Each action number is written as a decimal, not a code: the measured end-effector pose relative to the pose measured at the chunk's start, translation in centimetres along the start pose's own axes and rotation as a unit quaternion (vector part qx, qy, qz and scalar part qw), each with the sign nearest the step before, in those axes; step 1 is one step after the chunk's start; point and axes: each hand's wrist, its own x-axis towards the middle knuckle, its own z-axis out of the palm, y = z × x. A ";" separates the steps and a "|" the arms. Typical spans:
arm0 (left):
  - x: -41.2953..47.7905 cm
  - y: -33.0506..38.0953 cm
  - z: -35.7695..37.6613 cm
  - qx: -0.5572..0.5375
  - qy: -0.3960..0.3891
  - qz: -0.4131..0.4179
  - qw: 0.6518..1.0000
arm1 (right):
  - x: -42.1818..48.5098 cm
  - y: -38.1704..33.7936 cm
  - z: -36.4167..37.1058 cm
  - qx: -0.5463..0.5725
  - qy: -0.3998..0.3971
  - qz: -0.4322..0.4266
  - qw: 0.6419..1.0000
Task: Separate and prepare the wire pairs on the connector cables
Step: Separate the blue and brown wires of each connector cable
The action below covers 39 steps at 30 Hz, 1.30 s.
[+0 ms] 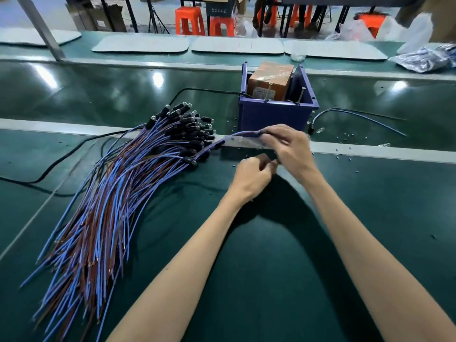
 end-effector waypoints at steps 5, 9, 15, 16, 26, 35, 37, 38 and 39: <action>-0.3 -0.1 -1.6 -0.204 0.018 -0.004 0.979 | -1.3 2.6 -5.4 0.401 0.094 0.120 0.903; -0.2 -0.3 -1.7 -0.281 0.018 -0.004 0.960 | -1.6 3.1 -5.9 0.531 0.093 0.162 0.826; 0.1 -0.8 -1.3 -0.262 0.066 -0.004 0.963 | -1.9 2.8 -5.3 0.580 0.096 0.204 0.783; 0.0 -0.9 -1.4 -0.266 0.068 -0.001 0.962 | -1.8 2.8 -5.1 0.586 0.093 0.207 0.777; -0.4 -0.7 -0.6 -0.180 0.003 0.066 0.981 | -1.1 0.8 -5.0 0.554 0.031 0.217 0.803; 0.7 -1.3 -1.6 -0.290 0.177 0.066 0.938 | -0.6 1.9 -6.8 0.148 -0.058 0.264 0.951; 0.6 -1.5 -1.3 -0.254 0.170 0.087 0.948 | -0.9 1.9 -6.7 0.072 -0.108 0.271 0.954; 0.6 -1.4 -1.1 -0.240 0.158 0.096 0.953 | -1.0 1.8 -6.5 0.044 -0.125 0.269 0.954; 0.5 -1.4 -0.9 -0.231 0.141 0.103 0.957 | -1.1 1.7 -6.2 0.028 -0.135 0.263 0.955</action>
